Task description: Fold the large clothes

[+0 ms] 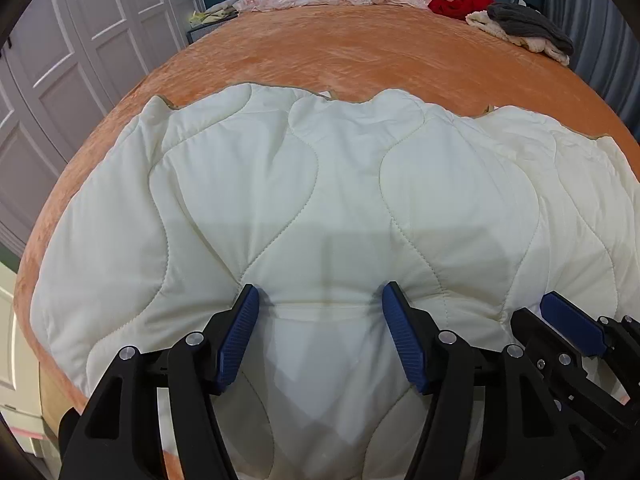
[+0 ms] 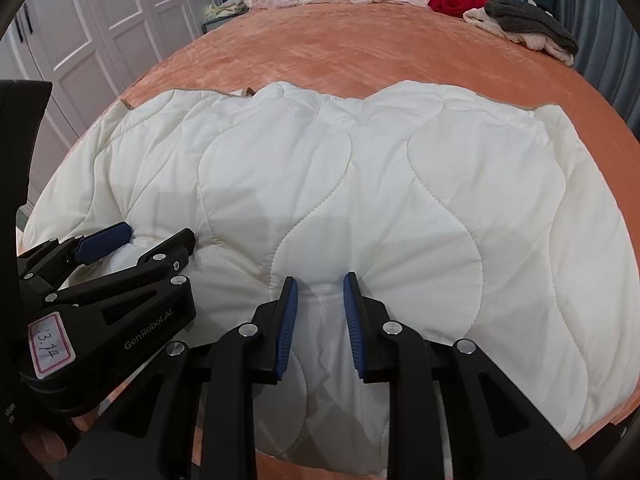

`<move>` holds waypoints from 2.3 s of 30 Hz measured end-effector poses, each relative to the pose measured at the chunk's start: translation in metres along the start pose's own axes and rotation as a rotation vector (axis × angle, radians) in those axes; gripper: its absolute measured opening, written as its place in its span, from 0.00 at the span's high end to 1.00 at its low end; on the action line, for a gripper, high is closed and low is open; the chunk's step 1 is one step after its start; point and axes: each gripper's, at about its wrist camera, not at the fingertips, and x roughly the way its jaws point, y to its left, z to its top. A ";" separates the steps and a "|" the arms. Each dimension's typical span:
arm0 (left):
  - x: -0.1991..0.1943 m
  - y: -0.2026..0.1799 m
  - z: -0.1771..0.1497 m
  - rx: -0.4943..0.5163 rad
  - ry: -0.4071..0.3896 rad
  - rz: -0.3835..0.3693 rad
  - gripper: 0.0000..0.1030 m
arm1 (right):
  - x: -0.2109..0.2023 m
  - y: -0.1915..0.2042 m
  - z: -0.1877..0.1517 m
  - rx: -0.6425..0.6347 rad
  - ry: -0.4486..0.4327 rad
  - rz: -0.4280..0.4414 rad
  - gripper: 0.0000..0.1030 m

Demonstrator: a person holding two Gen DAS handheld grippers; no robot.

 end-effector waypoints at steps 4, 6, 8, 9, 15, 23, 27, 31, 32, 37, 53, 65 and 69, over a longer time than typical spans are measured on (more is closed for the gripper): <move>-0.002 -0.001 0.002 -0.006 0.007 0.002 0.39 | 0.001 -0.002 0.001 0.019 -0.001 0.008 0.78; -0.005 0.001 0.002 -0.009 0.016 -0.005 0.39 | -0.002 -0.002 0.002 0.023 0.011 0.008 0.78; -0.008 0.004 0.002 -0.015 0.026 -0.018 0.39 | -0.004 -0.001 0.004 0.029 0.028 0.005 0.77; -0.010 0.007 0.002 -0.019 0.030 -0.027 0.39 | -0.006 0.000 0.005 0.035 0.038 0.005 0.77; -0.042 0.044 -0.008 -0.146 0.043 -0.144 0.40 | -0.023 0.009 0.007 0.059 0.055 0.028 0.72; -0.052 0.160 -0.037 -0.470 0.114 -0.157 0.40 | -0.021 0.033 0.020 0.094 0.085 0.122 0.72; -0.036 0.197 -0.050 -0.604 0.144 -0.164 0.39 | -0.003 0.048 0.016 0.047 0.121 0.073 0.72; -0.015 0.214 -0.055 -0.725 0.179 -0.274 0.38 | 0.005 0.049 0.015 0.028 0.140 0.061 0.72; -0.009 0.214 -0.053 -0.748 0.180 -0.306 0.38 | 0.006 0.048 0.015 0.031 0.145 0.065 0.72; -0.003 0.203 -0.039 -0.771 0.167 -0.386 0.49 | 0.014 0.045 0.016 0.050 0.159 0.082 0.72; -0.195 0.075 0.021 -0.199 -0.211 -0.502 0.90 | -0.027 0.018 0.008 0.157 0.145 0.239 0.75; -0.212 -0.001 0.029 -0.011 -0.207 -0.493 0.90 | -0.023 -0.006 -0.034 0.149 0.165 0.282 0.84; -0.213 -0.048 0.028 0.080 -0.195 -0.514 0.90 | -0.053 -0.036 -0.039 0.186 0.115 0.363 0.84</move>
